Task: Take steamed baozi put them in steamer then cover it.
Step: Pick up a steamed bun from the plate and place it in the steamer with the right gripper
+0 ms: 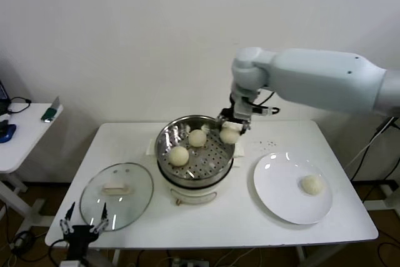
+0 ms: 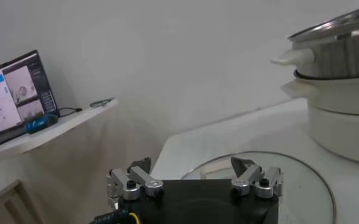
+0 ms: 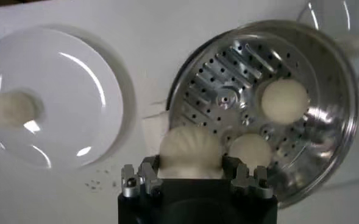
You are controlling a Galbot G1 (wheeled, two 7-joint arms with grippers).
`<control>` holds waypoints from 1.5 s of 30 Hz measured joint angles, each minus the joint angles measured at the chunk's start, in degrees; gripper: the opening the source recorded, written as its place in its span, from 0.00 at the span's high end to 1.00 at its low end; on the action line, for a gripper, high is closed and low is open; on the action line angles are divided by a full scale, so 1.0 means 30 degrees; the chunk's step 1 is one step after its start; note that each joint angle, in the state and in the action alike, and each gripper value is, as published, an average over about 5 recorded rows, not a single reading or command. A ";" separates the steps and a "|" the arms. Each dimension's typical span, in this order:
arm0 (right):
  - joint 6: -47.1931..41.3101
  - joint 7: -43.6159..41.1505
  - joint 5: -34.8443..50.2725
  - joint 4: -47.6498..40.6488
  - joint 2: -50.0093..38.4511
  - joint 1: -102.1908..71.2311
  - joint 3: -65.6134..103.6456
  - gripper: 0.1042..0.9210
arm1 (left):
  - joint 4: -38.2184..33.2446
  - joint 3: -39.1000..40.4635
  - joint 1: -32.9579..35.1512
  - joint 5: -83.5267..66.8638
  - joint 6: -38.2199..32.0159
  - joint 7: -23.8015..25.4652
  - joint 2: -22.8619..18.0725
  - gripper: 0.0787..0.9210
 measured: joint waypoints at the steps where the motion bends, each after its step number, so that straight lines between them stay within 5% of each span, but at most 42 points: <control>1: 0.0129 0.0036 -0.0215 -0.0016 0.0305 -0.0154 0.0093 0.29 | -0.0015 -0.0029 0.0041 0.0000 -0.0003 0.0014 0.0033 0.12; 23: 0.0861 0.0465 -0.1907 -0.0268 0.3378 -0.3395 0.0231 0.28 | 0.0303 -0.0275 0.0167 -0.0242 -0.0118 0.0010 0.0094 0.12; 32: 0.0825 0.0628 -0.1996 -0.0284 0.3542 -0.3695 0.0229 0.13 | 0.0352 -0.0187 0.0106 -0.0133 -0.0106 0.0014 -0.0091 0.12; 45: 0.1067 0.0320 -0.1839 -0.0294 0.2619 -0.2878 0.0765 0.12 | 0.0340 -0.0106 0.0154 -0.0069 -0.0109 -0.0007 -0.0057 0.12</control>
